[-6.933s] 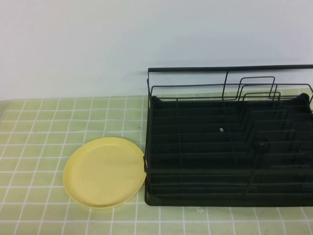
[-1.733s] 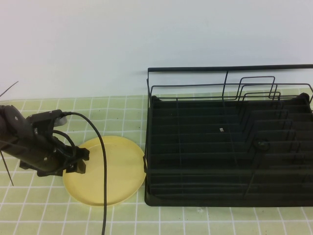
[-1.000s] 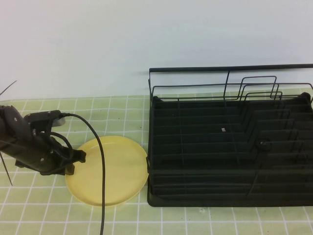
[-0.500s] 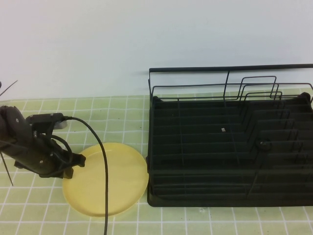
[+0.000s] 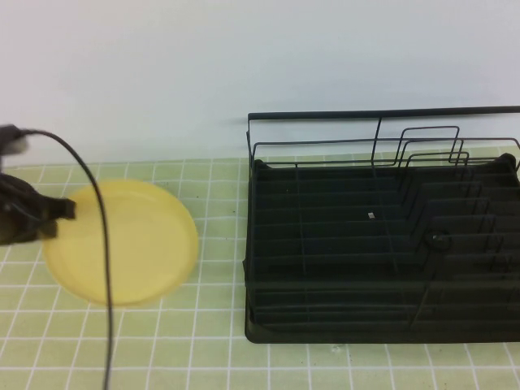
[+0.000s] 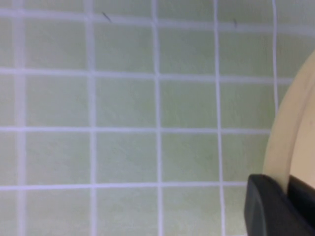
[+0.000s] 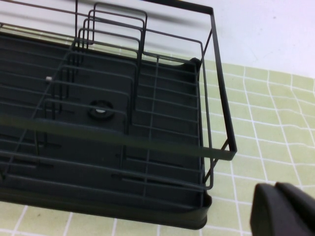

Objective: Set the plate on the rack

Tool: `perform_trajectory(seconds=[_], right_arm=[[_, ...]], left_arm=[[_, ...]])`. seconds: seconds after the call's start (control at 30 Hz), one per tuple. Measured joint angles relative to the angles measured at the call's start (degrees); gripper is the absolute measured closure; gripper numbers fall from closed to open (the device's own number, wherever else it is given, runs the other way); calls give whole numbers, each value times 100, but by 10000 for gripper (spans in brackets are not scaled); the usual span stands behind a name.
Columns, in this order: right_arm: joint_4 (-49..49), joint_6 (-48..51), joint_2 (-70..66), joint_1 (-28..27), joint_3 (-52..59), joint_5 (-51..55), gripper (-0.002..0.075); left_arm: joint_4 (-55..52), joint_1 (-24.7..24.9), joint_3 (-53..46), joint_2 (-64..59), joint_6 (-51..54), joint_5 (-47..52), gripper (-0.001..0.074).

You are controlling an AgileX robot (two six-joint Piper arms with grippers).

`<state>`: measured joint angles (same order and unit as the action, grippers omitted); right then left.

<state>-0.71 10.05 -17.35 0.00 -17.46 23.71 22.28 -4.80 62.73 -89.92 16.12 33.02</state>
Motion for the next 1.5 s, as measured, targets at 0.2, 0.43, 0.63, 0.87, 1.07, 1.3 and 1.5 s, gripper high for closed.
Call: perform_trajectory(seconds=[0.2,0.43,0.63,0.87,1.07,1.3,1.5], right_arm=[[317,0,0,0,0,-11,729],[2706,943,0,0,-125,488,729],[6645,3541,-4,0,-356,1346,727],[8527,4437,-4,0,-356,1626,542],[9082,4242,-4,0,-356,1450,190],[9764,4259,-4,0,-366,414,188],[10100,4679,-211,0,-440,268,191]], left_arm=[[355,-187,0,721,161,-21,735],[2360,110,-27,1587,1665,-311,735],[2841,1094,-27,2131,1925,-669,735],[3100,3092,-27,2172,1939,-1531,735],[3185,4490,-27,2172,1939,-2696,735],[3185,5463,-27,2162,2170,-3556,735],[3291,5802,-27,2088,2162,-3721,735]])
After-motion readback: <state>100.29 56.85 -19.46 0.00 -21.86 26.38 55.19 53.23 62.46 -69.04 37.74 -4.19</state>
